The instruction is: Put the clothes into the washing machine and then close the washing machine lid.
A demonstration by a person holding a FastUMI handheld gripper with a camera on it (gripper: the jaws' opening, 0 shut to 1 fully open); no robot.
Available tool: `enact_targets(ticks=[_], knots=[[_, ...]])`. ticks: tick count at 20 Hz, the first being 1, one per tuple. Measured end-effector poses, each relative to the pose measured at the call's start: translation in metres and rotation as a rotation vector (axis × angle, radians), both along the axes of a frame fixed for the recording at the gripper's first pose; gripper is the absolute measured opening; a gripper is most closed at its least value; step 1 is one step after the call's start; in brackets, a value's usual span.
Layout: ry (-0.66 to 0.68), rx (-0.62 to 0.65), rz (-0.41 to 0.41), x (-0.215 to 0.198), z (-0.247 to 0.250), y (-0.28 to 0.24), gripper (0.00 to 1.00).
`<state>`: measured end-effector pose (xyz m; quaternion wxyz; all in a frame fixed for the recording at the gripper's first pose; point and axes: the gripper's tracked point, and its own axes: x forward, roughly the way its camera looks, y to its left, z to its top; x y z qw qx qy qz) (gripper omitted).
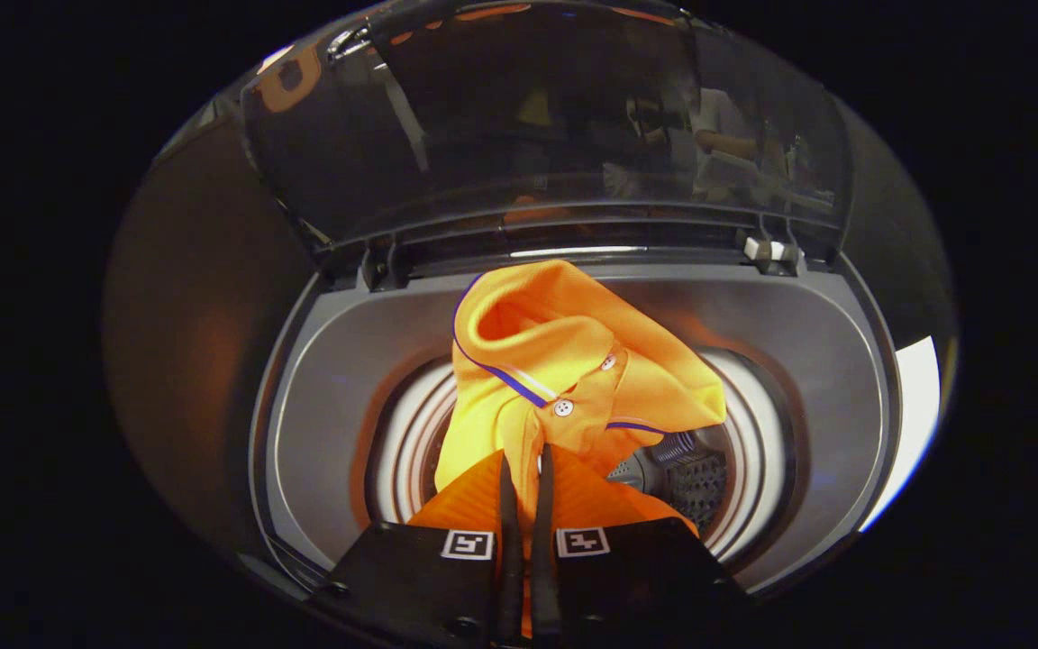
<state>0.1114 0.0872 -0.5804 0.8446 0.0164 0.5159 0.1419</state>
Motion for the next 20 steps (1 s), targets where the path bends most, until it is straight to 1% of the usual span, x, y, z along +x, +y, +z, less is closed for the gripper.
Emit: enact_targets(ticks=[2,6,9,12,13,19,20], knots=[[0.018,-0.022,0.004,0.004,-0.007,-0.002,0.12],[0.105,-0.054,-0.024,0.003,-0.021,-0.005,0.12],[0.122,-0.076,-0.037,0.003,-0.025,-0.009,0.12],[0.133,-0.081,-0.031,0.003,-0.027,-0.009,0.12],[0.133,-0.082,-0.031,0.004,-0.026,-0.009,0.15],[0.123,-0.124,-0.009,0.0,-0.025,-0.019,1.0],[0.126,-0.123,-0.006,-0.003,-0.025,-0.019,1.0]])
